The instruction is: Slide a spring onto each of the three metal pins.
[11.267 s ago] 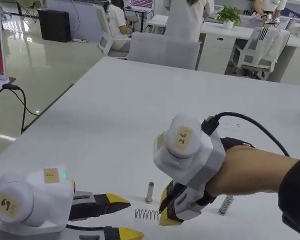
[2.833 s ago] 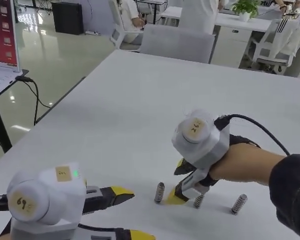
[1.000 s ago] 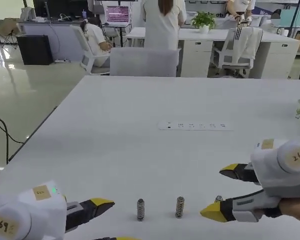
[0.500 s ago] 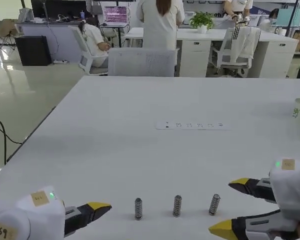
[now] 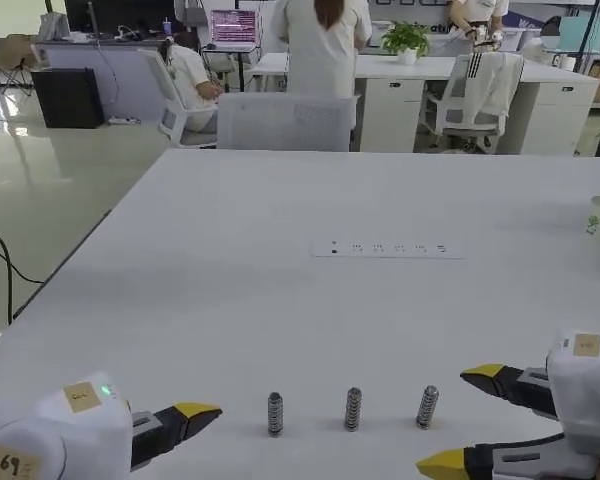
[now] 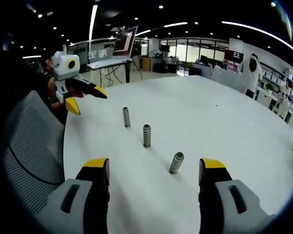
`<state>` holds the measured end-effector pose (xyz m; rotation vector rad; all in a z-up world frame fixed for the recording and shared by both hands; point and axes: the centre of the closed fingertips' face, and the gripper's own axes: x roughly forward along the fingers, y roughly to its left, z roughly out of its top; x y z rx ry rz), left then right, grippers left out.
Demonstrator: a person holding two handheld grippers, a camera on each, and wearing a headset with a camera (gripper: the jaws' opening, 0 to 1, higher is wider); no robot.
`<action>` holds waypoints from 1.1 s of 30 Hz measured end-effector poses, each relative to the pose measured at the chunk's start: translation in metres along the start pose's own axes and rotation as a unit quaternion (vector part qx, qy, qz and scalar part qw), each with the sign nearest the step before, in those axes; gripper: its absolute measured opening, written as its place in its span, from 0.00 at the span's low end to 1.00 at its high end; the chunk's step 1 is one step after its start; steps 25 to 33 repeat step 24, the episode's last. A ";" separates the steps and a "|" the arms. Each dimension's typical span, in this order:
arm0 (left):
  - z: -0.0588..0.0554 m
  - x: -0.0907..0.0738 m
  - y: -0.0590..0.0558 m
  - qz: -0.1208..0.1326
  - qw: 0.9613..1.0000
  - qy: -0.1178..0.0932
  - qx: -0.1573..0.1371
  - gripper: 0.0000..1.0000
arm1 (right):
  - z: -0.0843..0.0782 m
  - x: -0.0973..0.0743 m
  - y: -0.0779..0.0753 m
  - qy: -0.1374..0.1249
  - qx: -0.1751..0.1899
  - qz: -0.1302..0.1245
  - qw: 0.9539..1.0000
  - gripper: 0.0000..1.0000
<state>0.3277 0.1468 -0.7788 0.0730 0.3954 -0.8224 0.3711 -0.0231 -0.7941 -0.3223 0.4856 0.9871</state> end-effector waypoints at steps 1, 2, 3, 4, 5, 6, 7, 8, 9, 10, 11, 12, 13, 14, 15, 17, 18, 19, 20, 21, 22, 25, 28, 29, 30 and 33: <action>-0.001 0.000 -0.001 0.000 1.000 0.001 0.000 0.55 | 0.000 0.000 0.000 -0.001 0.000 0.000 1.000 0.75; -0.001 0.001 -0.001 -0.001 1.000 0.002 -0.001 0.55 | -0.001 0.000 0.000 0.002 -0.001 0.000 1.000 0.75; -0.002 0.001 -0.002 -0.001 1.000 0.002 -0.001 0.55 | -0.002 0.000 0.000 0.002 -0.002 0.000 1.000 0.75; -0.003 0.002 -0.002 -0.001 1.000 0.003 -0.001 0.55 | -0.001 0.000 0.001 -0.001 -0.002 0.002 1.000 0.75; -0.003 0.002 -0.003 -0.001 1.000 0.003 -0.001 0.55 | -0.002 0.000 0.000 -0.001 -0.002 0.002 1.000 0.75; -0.003 0.002 -0.003 -0.001 1.000 0.003 -0.002 0.55 | -0.003 0.000 0.000 0.001 -0.003 0.001 1.000 0.75; -0.003 0.002 -0.003 0.000 1.000 0.003 -0.003 0.55 | -0.003 0.000 0.000 0.001 -0.004 0.002 1.000 0.75; -0.003 0.002 -0.003 0.000 1.000 0.002 -0.003 0.55 | -0.003 0.000 0.001 0.000 -0.003 0.002 1.000 0.75; -0.003 0.003 -0.003 0.001 1.000 0.002 -0.003 0.55 | -0.003 -0.001 0.001 -0.003 -0.001 0.002 1.000 0.76; -0.004 0.003 -0.003 0.002 1.000 0.002 -0.004 0.55 | -0.003 -0.001 0.000 -0.003 -0.001 0.002 1.000 0.76; -0.004 0.003 -0.003 0.003 1.000 0.002 -0.004 0.55 | -0.003 -0.001 0.000 -0.003 -0.002 0.002 1.000 0.76; -0.004 0.003 -0.003 0.003 1.000 0.002 -0.004 0.55 | -0.004 -0.001 0.000 -0.003 -0.002 0.003 1.000 0.76; -0.005 0.003 -0.004 0.003 1.000 0.003 -0.004 0.55 | -0.005 -0.001 0.000 -0.002 -0.001 0.003 1.000 0.76; -0.005 0.004 -0.004 0.003 1.000 0.004 -0.004 0.55 | -0.005 -0.002 0.000 -0.001 -0.001 0.003 1.000 0.76; -0.005 0.004 -0.005 0.003 1.000 0.004 -0.004 0.55 | -0.006 -0.002 0.000 -0.001 0.000 0.004 1.000 0.76; -0.006 0.005 -0.005 0.004 1.000 0.005 -0.005 0.55 | -0.007 -0.002 0.000 -0.001 0.000 0.004 1.000 0.76; -0.006 0.005 -0.005 0.004 1.000 0.005 -0.005 0.56 | -0.008 -0.002 0.000 -0.001 0.001 0.004 1.000 0.76; -0.007 0.006 -0.005 0.005 1.000 0.006 -0.005 0.56 | -0.008 -0.003 -0.001 -0.001 0.001 0.004 1.000 0.76; -0.007 0.006 -0.005 0.005 1.000 0.006 -0.005 0.56 | -0.008 -0.003 -0.001 -0.002 0.002 0.004 1.000 0.76; -0.007 0.006 -0.005 0.006 1.000 0.006 -0.005 0.56 | -0.009 -0.003 -0.001 -0.002 0.002 0.004 1.000 0.76; -0.008 0.006 -0.005 0.006 1.000 0.007 -0.006 0.56 | -0.010 -0.003 -0.001 -0.001 0.002 0.005 1.000 0.76; -0.008 0.007 -0.005 0.007 1.000 0.009 -0.006 0.56 | -0.010 -0.003 -0.001 -0.001 0.002 0.006 1.000 0.76; -0.008 0.007 -0.005 0.007 1.000 0.009 -0.006 0.56 | -0.010 -0.003 -0.001 -0.001 0.002 0.006 1.000 0.76; -0.008 0.007 -0.005 0.007 1.000 0.009 -0.006 0.56 | -0.010 -0.003 -0.001 -0.001 0.002 0.006 1.000 0.76; -0.008 0.007 -0.005 0.007 1.000 0.009 -0.006 0.56 | -0.010 -0.003 -0.001 -0.001 0.002 0.006 1.000 0.76; -0.008 0.007 -0.005 0.007 1.000 0.009 -0.006 0.56 | -0.010 -0.003 -0.001 -0.001 0.002 0.006 1.000 0.76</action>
